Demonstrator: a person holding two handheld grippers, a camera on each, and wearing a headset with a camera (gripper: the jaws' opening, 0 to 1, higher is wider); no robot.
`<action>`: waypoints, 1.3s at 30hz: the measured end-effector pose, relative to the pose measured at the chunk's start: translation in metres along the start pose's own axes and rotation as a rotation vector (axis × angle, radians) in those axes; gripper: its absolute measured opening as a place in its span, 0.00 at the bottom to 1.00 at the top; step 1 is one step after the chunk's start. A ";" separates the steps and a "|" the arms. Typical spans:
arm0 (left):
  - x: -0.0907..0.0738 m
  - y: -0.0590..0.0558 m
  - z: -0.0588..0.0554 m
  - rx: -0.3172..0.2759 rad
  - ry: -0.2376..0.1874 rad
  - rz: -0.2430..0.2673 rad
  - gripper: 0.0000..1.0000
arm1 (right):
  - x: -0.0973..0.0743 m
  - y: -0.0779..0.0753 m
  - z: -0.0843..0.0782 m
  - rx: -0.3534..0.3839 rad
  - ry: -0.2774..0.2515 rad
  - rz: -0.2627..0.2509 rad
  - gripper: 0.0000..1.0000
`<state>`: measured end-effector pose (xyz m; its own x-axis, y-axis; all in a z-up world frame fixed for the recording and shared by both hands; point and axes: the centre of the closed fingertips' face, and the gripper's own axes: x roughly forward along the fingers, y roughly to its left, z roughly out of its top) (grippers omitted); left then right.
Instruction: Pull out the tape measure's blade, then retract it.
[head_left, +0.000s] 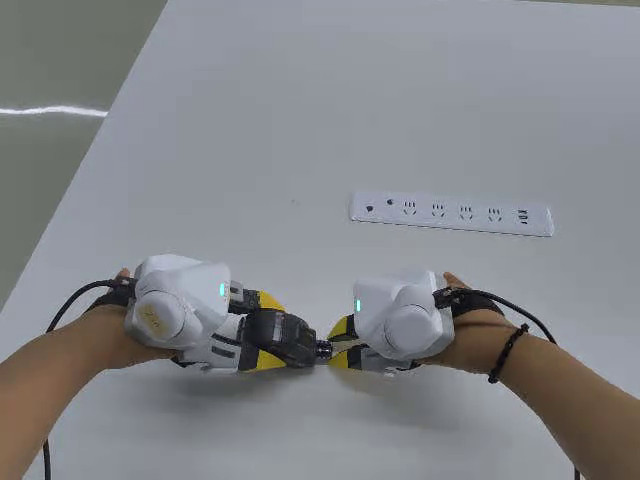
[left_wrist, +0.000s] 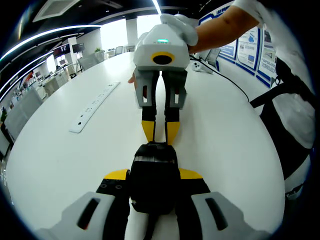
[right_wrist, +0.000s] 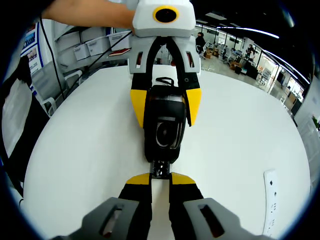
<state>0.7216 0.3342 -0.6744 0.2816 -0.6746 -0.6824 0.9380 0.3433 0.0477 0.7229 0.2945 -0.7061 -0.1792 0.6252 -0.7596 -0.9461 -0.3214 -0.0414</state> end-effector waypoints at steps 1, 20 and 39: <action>0.000 0.000 0.000 0.000 -0.001 0.000 0.31 | -0.001 0.000 0.000 0.001 0.000 0.000 0.09; 0.001 -0.001 0.002 0.001 0.001 -0.001 0.31 | -0.016 0.003 -0.017 0.023 0.006 -0.009 0.09; 0.001 -0.001 0.001 0.003 0.011 0.001 0.31 | -0.043 0.005 -0.041 0.059 0.008 -0.027 0.09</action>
<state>0.7210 0.3318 -0.6745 0.2799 -0.6670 -0.6905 0.9385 0.3416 0.0505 0.7369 0.2371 -0.7001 -0.1510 0.6273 -0.7640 -0.9648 -0.2617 -0.0242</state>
